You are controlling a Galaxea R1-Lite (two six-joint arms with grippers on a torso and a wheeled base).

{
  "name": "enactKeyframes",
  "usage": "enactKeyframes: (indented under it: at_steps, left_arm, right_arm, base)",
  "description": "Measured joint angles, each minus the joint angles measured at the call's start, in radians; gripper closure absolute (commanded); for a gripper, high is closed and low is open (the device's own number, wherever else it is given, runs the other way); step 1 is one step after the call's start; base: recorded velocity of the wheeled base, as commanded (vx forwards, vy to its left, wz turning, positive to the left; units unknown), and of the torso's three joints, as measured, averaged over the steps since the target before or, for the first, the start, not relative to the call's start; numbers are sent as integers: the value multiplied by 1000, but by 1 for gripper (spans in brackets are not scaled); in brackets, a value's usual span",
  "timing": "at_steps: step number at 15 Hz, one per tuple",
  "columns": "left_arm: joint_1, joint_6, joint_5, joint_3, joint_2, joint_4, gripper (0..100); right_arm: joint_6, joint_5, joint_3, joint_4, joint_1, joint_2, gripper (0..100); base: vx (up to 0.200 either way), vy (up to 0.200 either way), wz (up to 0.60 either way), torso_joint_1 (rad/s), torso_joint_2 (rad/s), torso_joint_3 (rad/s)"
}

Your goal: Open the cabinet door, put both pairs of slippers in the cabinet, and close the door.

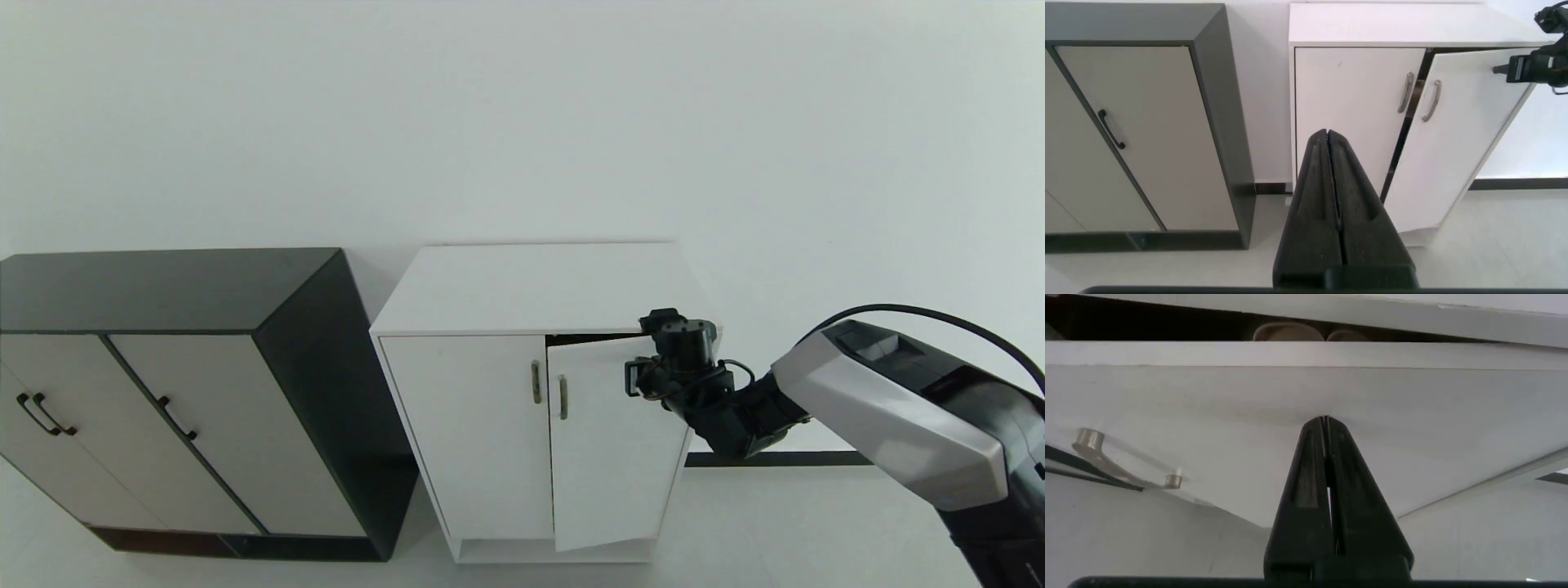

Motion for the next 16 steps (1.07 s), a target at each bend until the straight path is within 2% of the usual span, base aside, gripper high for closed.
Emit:
enactKeyframes:
  at_steps: [16]
  left_arm:
    - [0,0,0,0,0,0,100]
  right_arm:
    - [-16,0,-74,32,-16,45,100]
  base:
    - [0,0,0,0,0,0]
